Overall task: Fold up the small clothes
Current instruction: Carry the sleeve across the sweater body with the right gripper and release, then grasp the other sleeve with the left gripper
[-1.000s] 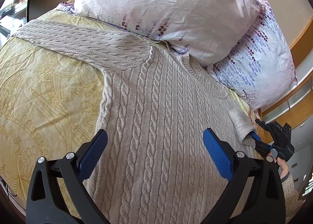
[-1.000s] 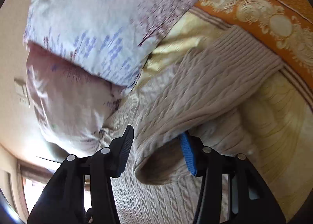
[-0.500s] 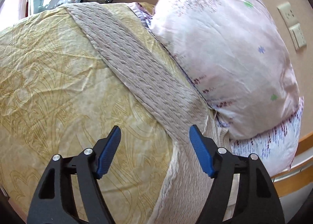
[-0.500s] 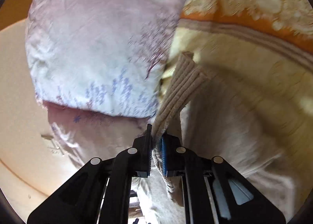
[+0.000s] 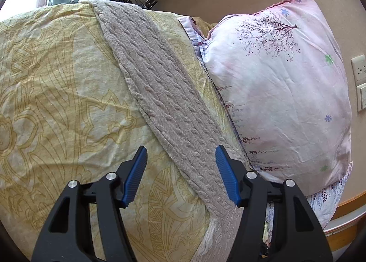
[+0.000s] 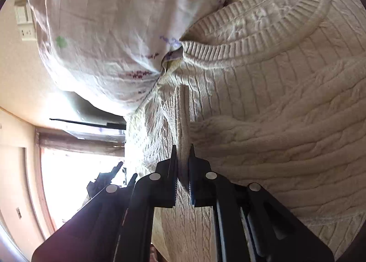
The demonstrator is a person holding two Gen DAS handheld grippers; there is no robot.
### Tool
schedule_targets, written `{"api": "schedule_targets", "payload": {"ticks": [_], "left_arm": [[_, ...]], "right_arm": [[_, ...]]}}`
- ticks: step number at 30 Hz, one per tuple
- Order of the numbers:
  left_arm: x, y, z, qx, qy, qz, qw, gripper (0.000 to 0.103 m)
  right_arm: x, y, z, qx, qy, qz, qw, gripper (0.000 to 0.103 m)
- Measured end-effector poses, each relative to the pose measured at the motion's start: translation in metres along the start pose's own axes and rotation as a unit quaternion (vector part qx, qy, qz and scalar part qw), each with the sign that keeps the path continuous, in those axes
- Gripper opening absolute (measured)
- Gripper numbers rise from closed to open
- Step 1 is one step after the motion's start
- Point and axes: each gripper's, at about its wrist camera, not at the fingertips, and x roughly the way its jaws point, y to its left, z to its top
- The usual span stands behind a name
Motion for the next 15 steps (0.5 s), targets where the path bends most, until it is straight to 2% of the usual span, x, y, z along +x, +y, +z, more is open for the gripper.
{"api": "schedule_targets", "payload": {"ticks": [4, 6, 8, 10, 12, 15], "left_arm": [[0.004, 0.008, 0.007, -0.019, 0.000, -0.013, 0.9997, 0.060], [0.007, 0.008, 0.009, -0.023, 0.000, -0.016, 0.9996, 0.060], [0.010, 0.008, 0.010, -0.030, 0.002, -0.024, 0.9993, 0.060], [0.013, 0.008, 0.012, -0.044, 0.003, -0.032, 0.9985, 0.059], [0.018, 0.011, 0.015, -0.067, 0.004, -0.040, 0.9970, 0.054], [0.021, 0.021, 0.020, -0.109, -0.006, -0.055, 0.9925, 0.046]], "right_arm": [[0.019, 0.012, -0.011, -0.048, 0.026, -0.043, 0.998, 0.009], [0.027, 0.020, -0.021, -0.083, 0.047, -0.075, 0.993, 0.013], [0.031, 0.023, -0.037, -0.102, 0.067, -0.075, 0.990, 0.029], [0.031, 0.036, -0.041, -0.122, 0.071, -0.064, 0.988, 0.065], [0.024, 0.047, -0.048, -0.145, 0.064, -0.065, 0.985, 0.073], [0.003, 0.048, -0.050, -0.153, 0.049, -0.068, 0.985, 0.073]]}}
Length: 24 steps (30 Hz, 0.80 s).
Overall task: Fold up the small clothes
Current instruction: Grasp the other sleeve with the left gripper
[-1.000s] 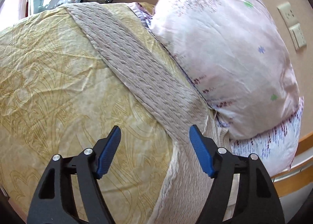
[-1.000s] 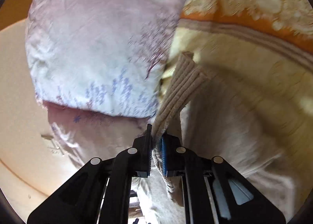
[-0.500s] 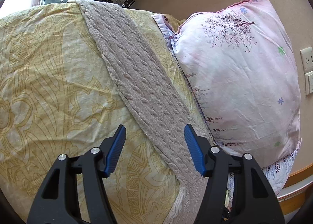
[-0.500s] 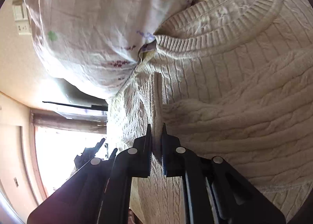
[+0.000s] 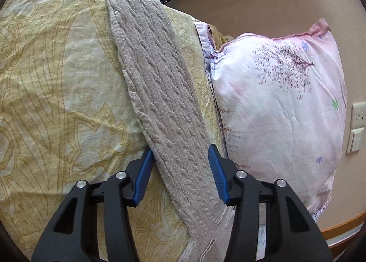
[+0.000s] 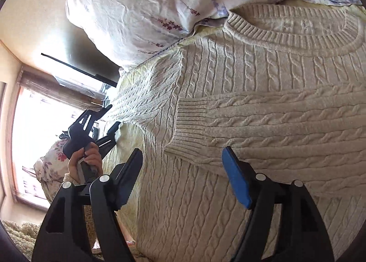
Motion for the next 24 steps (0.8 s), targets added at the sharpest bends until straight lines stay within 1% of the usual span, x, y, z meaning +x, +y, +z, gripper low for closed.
{"api": "schedule_targets", "payload": {"ticks": [1, 3, 5, 7, 9, 10, 11, 13, 14, 17, 20, 22, 24], "left_arm": [[0.000, 0.004, 0.003, -0.015, -0.004, -0.006, 0.9999, 0.043], [-0.001, 0.010, 0.009, -0.039, -0.014, -0.013, 0.9991, 0.040], [-0.002, 0.015, 0.018, -0.055, -0.025, -0.017, 0.9981, 0.036], [-0.001, 0.017, 0.027, -0.061, -0.030, -0.020, 0.9975, 0.035], [0.003, 0.015, 0.033, -0.056, -0.028, -0.013, 0.9979, 0.029], [0.006, 0.013, 0.036, -0.052, -0.024, -0.010, 0.9983, 0.023], [0.009, 0.012, 0.036, -0.051, -0.018, -0.010, 0.9985, 0.006], [0.009, 0.007, 0.033, -0.050, -0.012, -0.033, 0.9982, 0.006], [0.007, 0.000, 0.031, -0.037, -0.012, -0.042, 0.9984, 0.006], [-0.002, -0.028, 0.018, 0.007, 0.001, -0.090, 0.9959, 0.006], [-0.010, -0.060, -0.004, 0.050, 0.019, -0.143, 0.9882, 0.006], [-0.014, -0.081, -0.025, 0.074, 0.037, -0.177, 0.9807, 0.006], [-0.014, -0.102, -0.051, 0.101, 0.058, -0.203, 0.9723, 0.006]], "right_arm": [[-0.006, -0.002, 0.000, 0.007, -0.009, -0.002, 1.000, 0.073], [-0.023, -0.010, 0.000, 0.030, -0.033, -0.012, 0.999, 0.074], [-0.041, -0.031, -0.004, 0.058, -0.062, -0.021, 0.996, 0.074], [-0.063, -0.047, -0.011, 0.085, -0.094, -0.032, 0.991, 0.074], [-0.083, -0.062, -0.018, 0.111, -0.121, -0.039, 0.986, 0.074], [-0.095, -0.069, -0.025, 0.124, -0.135, -0.042, 0.982, 0.074], [-0.103, -0.074, -0.029, 0.135, -0.145, -0.045, 0.979, 0.074], [-0.117, -0.085, -0.041, 0.155, -0.162, -0.048, 0.973, 0.074], [-0.121, -0.087, -0.046, 0.162, -0.168, -0.050, 0.971, 0.074], [-0.128, -0.096, -0.059, 0.177, -0.176, -0.053, 0.967, 0.074], [-0.136, -0.105, -0.070, 0.185, -0.174, -0.053, 0.966, 0.074], [-0.137, -0.105, -0.076, 0.183, -0.170, -0.053, 0.967, 0.074], [-0.141, -0.104, -0.081, 0.177, -0.169, -0.054, 0.968, 0.074]]}}
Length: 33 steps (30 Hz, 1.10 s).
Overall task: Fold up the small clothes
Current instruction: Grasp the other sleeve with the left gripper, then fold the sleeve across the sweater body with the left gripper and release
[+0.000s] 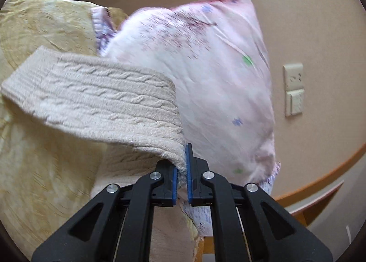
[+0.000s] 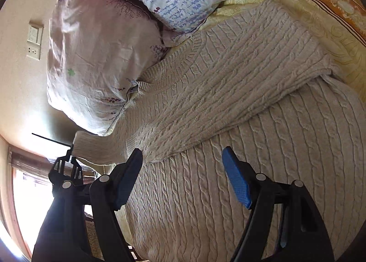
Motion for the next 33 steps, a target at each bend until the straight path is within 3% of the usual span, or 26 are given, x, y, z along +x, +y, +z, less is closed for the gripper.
{"api": "schedule_targets", "payload": {"ticks": [3, 6, 8, 10, 12, 13, 15, 16, 17, 21, 22, 25, 27, 29, 30, 32, 33], "left_arm": [[0.017, -0.029, -0.044, 0.031, 0.049, -0.026, 0.9980, 0.006], [0.039, -0.047, -0.095, 0.071, 0.103, -0.020, 0.9920, 0.006], [0.057, -0.048, -0.131, 0.102, 0.141, 0.012, 0.9847, 0.006], [0.079, -0.038, -0.166, 0.131, 0.184, 0.065, 0.9721, 0.009], [0.096, -0.021, -0.192, 0.134, 0.228, 0.109, 0.9581, 0.017], [0.098, -0.014, -0.198, 0.122, 0.235, 0.118, 0.9570, 0.019], [0.095, -0.005, -0.196, 0.094, 0.228, 0.123, 0.9614, 0.034], [0.092, -0.004, -0.189, 0.080, 0.214, 0.122, 0.9660, 0.047], [0.086, -0.004, -0.179, 0.071, 0.194, 0.119, 0.9712, 0.053], [0.076, -0.006, -0.144, 0.049, 0.127, 0.120, 0.9834, 0.054], [0.076, -0.004, -0.137, 0.036, 0.113, 0.121, 0.9855, 0.050], [0.081, -0.003, -0.125, 0.009, 0.093, 0.108, 0.9897, 0.008], [0.090, -0.022, -0.132, 0.054, 0.094, 0.101, 0.9890, 0.007], [0.101, -0.052, -0.153, 0.134, 0.109, 0.087, 0.9812, 0.007], [0.108, -0.068, -0.167, 0.178, 0.121, 0.078, 0.9734, 0.007], [0.122, -0.099, -0.205, 0.283, 0.152, 0.068, 0.9445, 0.007], [0.129, -0.113, -0.230, 0.342, 0.173, 0.065, 0.9214, 0.007]], "right_arm": [[-0.006, -0.007, -0.005, 0.002, 0.001, -0.001, 1.000, 0.074], [-0.013, -0.018, -0.008, 0.010, 0.001, -0.002, 1.000, 0.074], [-0.017, -0.024, -0.011, 0.017, 0.001, -0.003, 1.000, 0.074], [-0.021, -0.030, -0.014, 0.022, 0.000, -0.004, 1.000, 0.074], [-0.026, -0.034, -0.018, 0.023, -0.001, -0.006, 1.000, 0.074], [-0.029, -0.036, -0.019, 0.022, -0.003, -0.008, 1.000, 0.074], [-0.036, -0.039, -0.023, 0.020, -0.010, -0.013, 1.000, 0.074], [-0.039, -0.042, -0.024, 0.021, -0.013, -0.016, 1.000, 0.074], [-0.042, -0.045, -0.025, 0.024, -0.016, -0.019, 0.999, 0.074], [-0.053, -0.061, -0.029, 0.041, -0.024, -0.027, 0.998, 0.074], [-0.055, -0.064, -0.030, 0.044, -0.026, -0.029, 0.998, 0.074], [-0.062, -0.071, -0.031, 0.047, -0.032, -0.034, 0.998, 0.074], [-0.066, -0.075, -0.031, 0.048, -0.033, -0.036, 0.998, 0.074], [-0.069, -0.079, -0.032, 0.048, -0.036, -0.039, 0.997, 0.074], [-0.071, -0.081, -0.032, 0.049, -0.037, -0.041, 0.997, 0.074], [-0.074, -0.087, -0.031, 0.054, -0.039, -0.044, 0.997, 0.074], [-0.076, -0.090, -0.031, 0.057, -0.041, -0.046, 0.996, 0.074]]}}
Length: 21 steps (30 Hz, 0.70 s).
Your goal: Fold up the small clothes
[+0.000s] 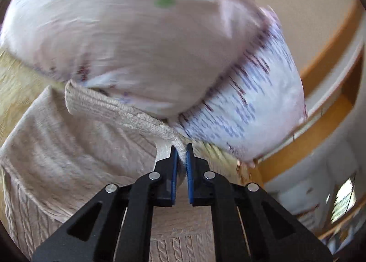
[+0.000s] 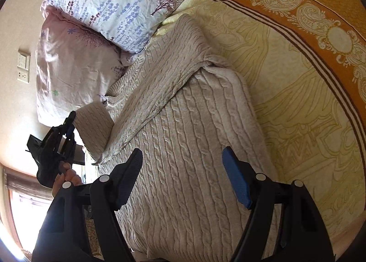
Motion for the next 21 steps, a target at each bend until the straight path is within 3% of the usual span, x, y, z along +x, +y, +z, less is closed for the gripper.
{"api": "schedule_targets", "payload": {"ticks": [2, 3, 5, 7, 8, 9, 10, 11, 13, 16, 19, 21], "left_arm": [[0.022, -0.046, -0.023, 0.127, 0.043, 0.019, 0.9908, 0.008], [0.034, -0.067, -0.040, 0.194, 0.069, 0.034, 0.9779, 0.008], [0.062, -0.094, -0.081, 0.308, 0.136, 0.056, 0.9398, 0.017], [0.084, -0.106, -0.123, 0.405, 0.185, 0.095, 0.8903, 0.023], [0.089, -0.109, -0.138, 0.436, 0.193, 0.111, 0.8722, 0.024], [0.084, -0.110, -0.145, 0.455, 0.176, 0.120, 0.8645, 0.026], [0.078, -0.111, -0.147, 0.455, 0.172, 0.116, 0.8661, 0.038], [0.070, -0.107, -0.143, 0.439, 0.170, 0.108, 0.8757, 0.050], [0.049, -0.096, -0.129, 0.397, 0.150, 0.100, 0.8999, 0.056], [0.015, -0.066, -0.105, 0.340, 0.120, 0.138, 0.9224, 0.059], [-0.016, -0.020, -0.083, 0.277, 0.100, 0.211, 0.9321, 0.059], [-0.037, 0.016, -0.073, 0.232, 0.093, 0.263, 0.9317, 0.059]], "right_arm": [[-0.003, -0.006, 0.002, 0.006, -0.003, -0.004, 1.000, 0.074], [-0.004, -0.008, 0.002, 0.008, -0.005, -0.006, 1.000, 0.074], [-0.006, -0.013, 0.005, 0.014, -0.007, -0.010, 1.000, 0.074], [-0.006, -0.014, 0.010, 0.016, -0.011, -0.007, 1.000, 0.074], [-0.005, -0.012, 0.013, 0.015, -0.012, -0.005, 1.000, 0.074], [-0.004, -0.009, 0.017, 0.011, -0.013, -0.004, 1.000, 0.072], [-0.003, -0.005, 0.021, 0.004, -0.015, -0.002, 1.000, 0.068], [-0.001, 0.001, 0.027, -0.005, -0.017, 0.001, 1.000, 0.066], [0.006, 0.011, 0.039, -0.020, -0.020, 0.001, 1.000, 0.059], [0.022, 0.024, 0.058, -0.040, -0.020, -0.021, 0.999, 0.049], [0.044, 0.030, 0.068, -0.052, 0.005, -0.053, 0.997, 0.044], [0.058, 0.031, 0.069, -0.054, 0.024, -0.074, 0.996, 0.043]]}}
